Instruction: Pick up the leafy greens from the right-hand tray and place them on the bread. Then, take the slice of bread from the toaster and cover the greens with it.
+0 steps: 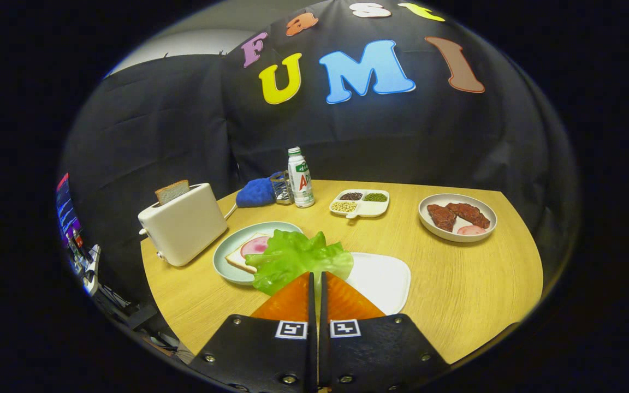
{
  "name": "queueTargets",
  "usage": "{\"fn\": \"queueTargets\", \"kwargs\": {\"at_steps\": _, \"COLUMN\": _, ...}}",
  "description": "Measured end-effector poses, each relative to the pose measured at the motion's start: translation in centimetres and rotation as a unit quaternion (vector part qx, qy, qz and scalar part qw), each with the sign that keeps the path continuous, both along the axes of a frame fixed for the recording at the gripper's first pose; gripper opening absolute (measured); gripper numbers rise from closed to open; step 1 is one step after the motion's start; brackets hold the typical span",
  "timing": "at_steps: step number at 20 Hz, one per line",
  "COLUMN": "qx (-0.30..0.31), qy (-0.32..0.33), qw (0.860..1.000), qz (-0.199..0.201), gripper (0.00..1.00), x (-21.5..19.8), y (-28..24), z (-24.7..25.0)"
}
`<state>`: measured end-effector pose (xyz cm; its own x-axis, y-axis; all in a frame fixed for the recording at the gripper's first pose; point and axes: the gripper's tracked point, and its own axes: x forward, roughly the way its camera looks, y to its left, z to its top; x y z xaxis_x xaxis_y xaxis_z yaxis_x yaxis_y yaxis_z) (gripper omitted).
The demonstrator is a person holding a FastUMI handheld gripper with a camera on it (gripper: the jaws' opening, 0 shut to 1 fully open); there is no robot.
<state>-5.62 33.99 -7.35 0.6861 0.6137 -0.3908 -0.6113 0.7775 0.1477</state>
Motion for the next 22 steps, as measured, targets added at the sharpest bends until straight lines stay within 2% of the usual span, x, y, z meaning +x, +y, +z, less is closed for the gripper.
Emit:
{"fn": "queueTargets", "kwargs": {"at_steps": 8, "qx": 0.016, "qy": 0.016, "qw": 0.998, "qz": 0.058, "gripper": 0.01, "x": 0.9, "y": 9.5, "z": -0.1}}
{"fn": "queueTargets", "kwargs": {"at_steps": 13, "qx": 0.006, "qy": 0.017, "qw": 0.997, "qz": 0.079, "gripper": 0.01, "x": 1.7, "y": 13.8, "z": -0.9}}
{"fn": "queueTargets", "kwargs": {"at_steps": 22, "qx": -0.018, "qy": 0.017, "qw": 0.998, "qz": 0.062, "gripper": 0.01, "x": 3.3, "y": 15.8, "z": -3.0}}
